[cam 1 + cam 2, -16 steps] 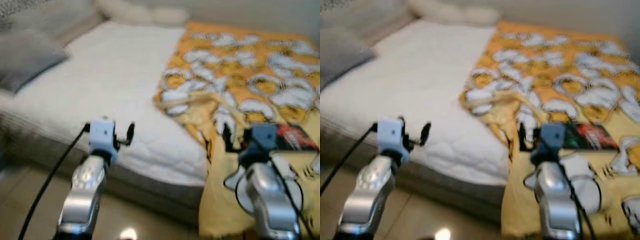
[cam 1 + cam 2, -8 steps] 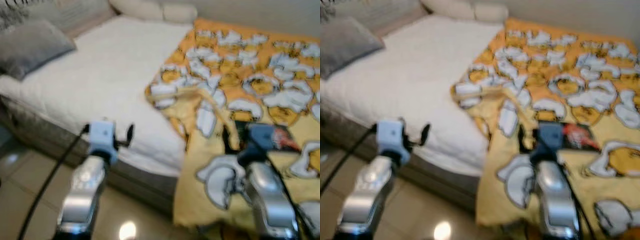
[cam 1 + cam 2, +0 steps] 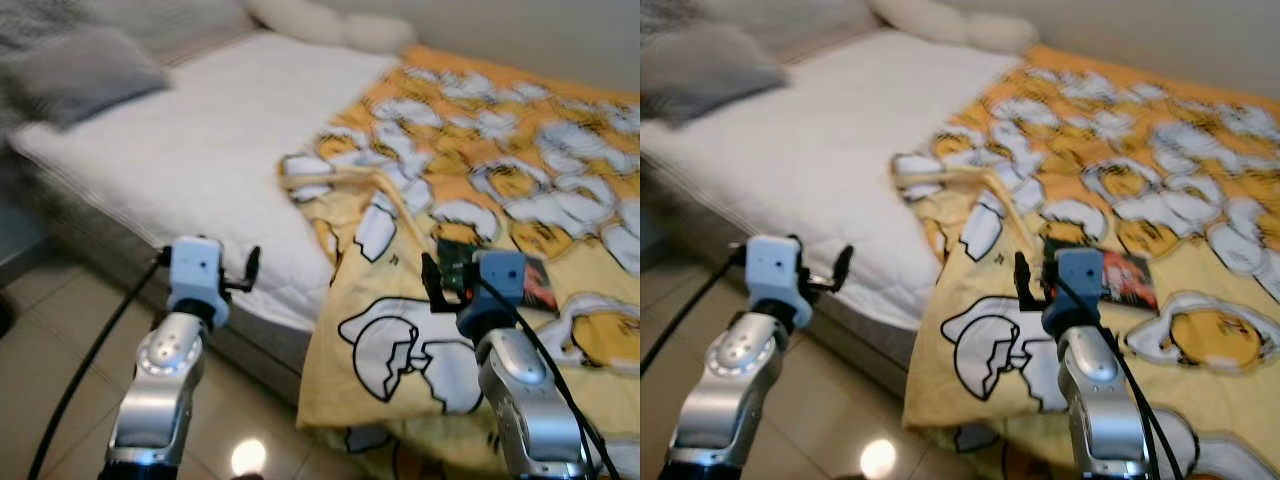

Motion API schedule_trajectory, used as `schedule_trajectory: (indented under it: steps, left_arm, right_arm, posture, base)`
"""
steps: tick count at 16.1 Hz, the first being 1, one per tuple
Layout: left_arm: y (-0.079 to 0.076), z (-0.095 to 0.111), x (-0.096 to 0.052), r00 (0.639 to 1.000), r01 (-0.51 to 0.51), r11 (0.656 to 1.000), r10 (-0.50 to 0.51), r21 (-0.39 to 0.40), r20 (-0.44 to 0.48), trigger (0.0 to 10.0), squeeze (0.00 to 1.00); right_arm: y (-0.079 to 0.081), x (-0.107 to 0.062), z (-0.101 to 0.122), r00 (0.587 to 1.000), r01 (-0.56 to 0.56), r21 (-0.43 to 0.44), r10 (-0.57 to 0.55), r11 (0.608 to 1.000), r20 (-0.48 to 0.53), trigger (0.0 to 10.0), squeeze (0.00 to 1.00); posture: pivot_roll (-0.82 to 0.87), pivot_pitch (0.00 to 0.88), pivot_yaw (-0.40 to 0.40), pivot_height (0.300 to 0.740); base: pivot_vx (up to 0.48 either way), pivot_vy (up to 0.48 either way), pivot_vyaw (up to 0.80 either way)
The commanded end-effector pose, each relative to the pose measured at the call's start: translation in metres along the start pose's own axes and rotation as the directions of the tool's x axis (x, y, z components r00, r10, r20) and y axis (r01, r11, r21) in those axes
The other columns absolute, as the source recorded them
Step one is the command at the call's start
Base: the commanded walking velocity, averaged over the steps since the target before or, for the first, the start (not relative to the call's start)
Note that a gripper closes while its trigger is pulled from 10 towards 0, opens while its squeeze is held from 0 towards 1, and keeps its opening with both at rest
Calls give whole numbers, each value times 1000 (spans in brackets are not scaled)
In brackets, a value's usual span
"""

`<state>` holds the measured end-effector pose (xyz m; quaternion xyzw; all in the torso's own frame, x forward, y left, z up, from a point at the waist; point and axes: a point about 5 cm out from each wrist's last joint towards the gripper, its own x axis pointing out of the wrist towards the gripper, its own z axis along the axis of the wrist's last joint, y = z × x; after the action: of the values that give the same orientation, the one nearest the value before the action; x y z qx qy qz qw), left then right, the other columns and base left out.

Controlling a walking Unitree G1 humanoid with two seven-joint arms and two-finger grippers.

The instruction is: Clean up the room

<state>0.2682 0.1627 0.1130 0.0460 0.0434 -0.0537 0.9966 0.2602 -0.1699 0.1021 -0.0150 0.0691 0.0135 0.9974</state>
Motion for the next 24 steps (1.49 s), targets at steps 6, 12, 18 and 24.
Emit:
schedule_trajectory:
  steps: [6, 12, 18, 24]
  left_arm:
    - [-6, 1, 2, 1000, 16, 1000, -16, 0, 2, 10000, 1000]
    - [-7, 2, 2, 1000, 20, 1000, -20, 5, 8, 10000, 1000]
    - [-10, 2, -1, 999, 49, 999, -49, 17, 20, 10000, 1000]
    - [-11, 2, -1, 998, 57, 998, -58, 24, 16, 10000, 1000]
  right_arm:
    - [1, 1, -3, 999, -38, -7, 37, 999, -26, 10000, 1000]
    - [-1, 2, -5, 998, -52, 6, 52, 999, -32, 10000, 1000]
    - [-6, 7, -2, 998, -53, 45, 55, 998, -27, 10000, 1000]
    - [5, 13, -7, 987, -102, 225, 127, 969, -96, 10000, 1000]
  posture:
    - [-19, 0, 26, 740]
    - [-11, 0, 25, 740]
    - [-8, 0, 21, 740]
    - [-10, 0, 29, 740]
  base:
    - [0, -379, 0]
    - [0, -189, 0]
    - [0, 0, 0]
    - [0, 0, 0]
